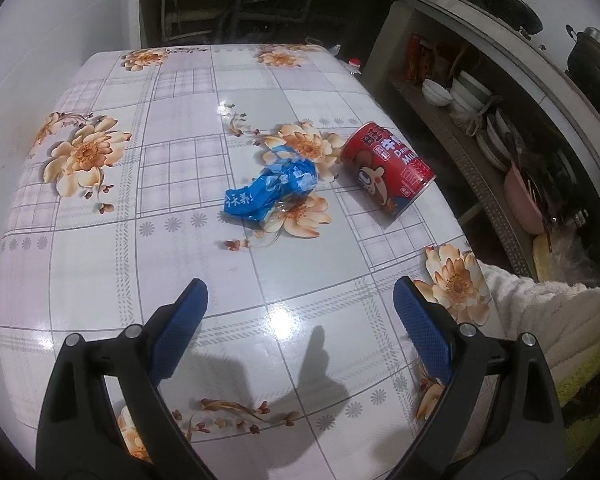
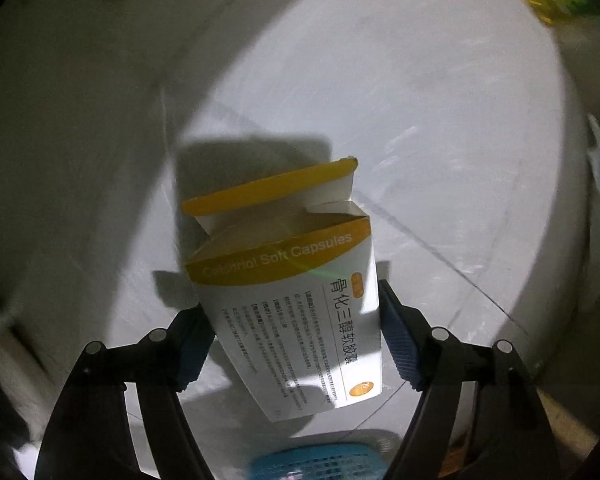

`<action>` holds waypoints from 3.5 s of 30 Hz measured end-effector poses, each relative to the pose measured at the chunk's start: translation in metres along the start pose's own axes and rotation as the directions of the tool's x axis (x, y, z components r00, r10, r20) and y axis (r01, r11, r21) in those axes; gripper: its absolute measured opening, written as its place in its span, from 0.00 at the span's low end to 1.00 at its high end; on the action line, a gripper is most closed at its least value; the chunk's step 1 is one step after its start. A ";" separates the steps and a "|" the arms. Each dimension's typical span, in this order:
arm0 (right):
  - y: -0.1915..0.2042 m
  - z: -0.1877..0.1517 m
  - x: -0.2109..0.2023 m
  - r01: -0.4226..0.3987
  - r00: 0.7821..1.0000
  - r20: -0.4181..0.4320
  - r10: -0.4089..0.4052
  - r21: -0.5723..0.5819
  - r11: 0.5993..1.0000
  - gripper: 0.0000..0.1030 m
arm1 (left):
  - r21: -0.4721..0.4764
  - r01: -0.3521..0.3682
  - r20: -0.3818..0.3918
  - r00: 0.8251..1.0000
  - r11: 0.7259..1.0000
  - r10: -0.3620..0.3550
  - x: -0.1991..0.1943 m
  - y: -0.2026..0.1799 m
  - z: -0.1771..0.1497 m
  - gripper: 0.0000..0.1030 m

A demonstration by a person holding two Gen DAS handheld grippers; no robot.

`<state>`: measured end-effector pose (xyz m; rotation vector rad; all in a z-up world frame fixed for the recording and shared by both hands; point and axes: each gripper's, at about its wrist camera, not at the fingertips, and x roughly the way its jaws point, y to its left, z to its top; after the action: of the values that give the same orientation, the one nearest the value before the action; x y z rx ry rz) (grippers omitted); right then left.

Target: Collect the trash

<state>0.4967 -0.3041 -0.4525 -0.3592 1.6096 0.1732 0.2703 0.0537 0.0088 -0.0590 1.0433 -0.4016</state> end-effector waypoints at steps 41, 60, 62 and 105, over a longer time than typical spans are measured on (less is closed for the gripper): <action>-0.103 -0.355 -0.220 0.238 0.946 0.014 -0.324 0.650 0.722 0.83 | 0.025 0.096 0.189 0.977 0.995 -0.099 -0.068 -0.023 -0.075 0.87; 0.013 -0.306 -0.427 -0.231 0.780 0.603 -0.168 0.526 0.818 0.86 | -0.065 0.075 0.222 0.973 0.995 -0.059 -0.066 0.003 -0.090 0.87; 0.025 -0.288 -0.445 -0.276 0.750 0.649 -0.127 0.482 0.832 0.87 | -0.085 0.089 0.222 0.973 0.992 -0.068 -0.064 0.009 -0.091 0.87; 0.114 0.016 -0.467 -0.327 0.880 0.414 0.231 0.178 0.928 0.64 | 0.121 -0.108 -0.096 0.988 0.987 0.120 0.112 0.018 0.073 0.22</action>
<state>0.4911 -0.1336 -0.0026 0.1029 1.2616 0.2487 0.3870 0.0207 -0.0514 0.1253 1.1174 -0.3632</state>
